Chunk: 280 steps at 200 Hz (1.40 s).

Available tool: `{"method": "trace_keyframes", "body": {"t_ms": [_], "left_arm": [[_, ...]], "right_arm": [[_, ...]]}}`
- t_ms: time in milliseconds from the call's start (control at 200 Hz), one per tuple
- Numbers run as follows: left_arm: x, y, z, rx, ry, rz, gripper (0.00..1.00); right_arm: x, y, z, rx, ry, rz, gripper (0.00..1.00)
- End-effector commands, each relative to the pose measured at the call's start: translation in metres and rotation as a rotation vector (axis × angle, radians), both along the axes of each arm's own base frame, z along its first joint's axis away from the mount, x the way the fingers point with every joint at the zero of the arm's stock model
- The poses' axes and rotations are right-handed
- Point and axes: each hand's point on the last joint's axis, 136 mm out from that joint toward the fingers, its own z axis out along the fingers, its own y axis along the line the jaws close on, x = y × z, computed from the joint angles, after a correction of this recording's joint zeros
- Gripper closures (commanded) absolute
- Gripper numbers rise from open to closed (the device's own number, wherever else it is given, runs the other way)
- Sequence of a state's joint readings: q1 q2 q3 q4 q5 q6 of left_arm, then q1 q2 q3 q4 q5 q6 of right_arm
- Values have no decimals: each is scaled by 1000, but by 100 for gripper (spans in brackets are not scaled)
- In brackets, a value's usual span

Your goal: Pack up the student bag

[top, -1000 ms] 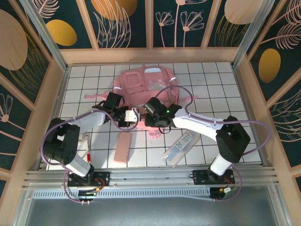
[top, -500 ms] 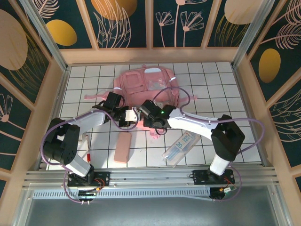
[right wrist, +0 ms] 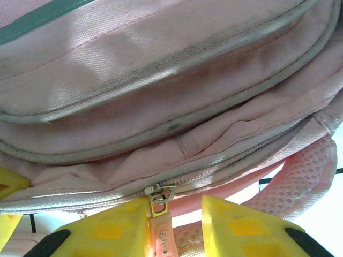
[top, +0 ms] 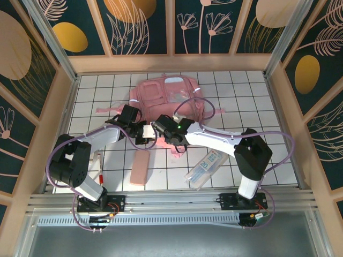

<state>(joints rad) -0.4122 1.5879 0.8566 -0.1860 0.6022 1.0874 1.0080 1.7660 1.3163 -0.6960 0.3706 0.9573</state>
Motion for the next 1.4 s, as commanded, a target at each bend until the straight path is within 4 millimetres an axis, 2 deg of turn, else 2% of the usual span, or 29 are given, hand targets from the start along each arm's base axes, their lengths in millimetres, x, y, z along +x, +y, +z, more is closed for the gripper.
{"method": "trace_keyframes", "body": {"t_ms": [0, 205, 400, 460, 510, 646, 801, 901, 1021, 1136, 1246, 1321, 1396], "left_arm": [[-5, -12, 21, -82, -29, -50, 100], [-3, -11, 22, -78, -37, -52, 100], [-3, -11, 22, -72, -38, -58, 100], [-4, -11, 22, -73, -41, -60, 100], [-4, -11, 21, -71, -40, -62, 100], [-6, -10, 22, -72, -55, -72, 100], [-7, -7, 29, -71, -146, -90, 100], [-2, -3, 31, -49, -210, -81, 100], [-1, 0, 31, -19, -229, -96, 100], [2, 5, 27, 11, -268, -89, 100], [17, 13, 29, 15, -293, -50, 100], [39, 23, 37, -10, -312, 8, 100], [68, 35, 41, -11, -312, 76, 100]], "right_arm": [[-6, -26, -1, -98, -16, -43, 73], [-6, -33, -5, -112, -2, -28, 79], [-2, -30, -4, -107, 8, 22, 83], [-1, -29, -4, -105, 10, 36, 89], [0, -28, -4, -97, 13, 52, 100], [1, -27, -4, -82, 27, 119, 100], [5, -52, 0, -94, 31, 171, 100], [7, -77, 0, -74, 42, 185, 100], [16, -112, -6, -65, 59, 152, 100], [31, -126, -11, -34, 28, 162, 100], [33, -116, -5, 23, -1, 227, 100], [24, -97, 7, 73, -15, 289, 100], [7, -69, 20, 116, -33, 377, 100]]}}
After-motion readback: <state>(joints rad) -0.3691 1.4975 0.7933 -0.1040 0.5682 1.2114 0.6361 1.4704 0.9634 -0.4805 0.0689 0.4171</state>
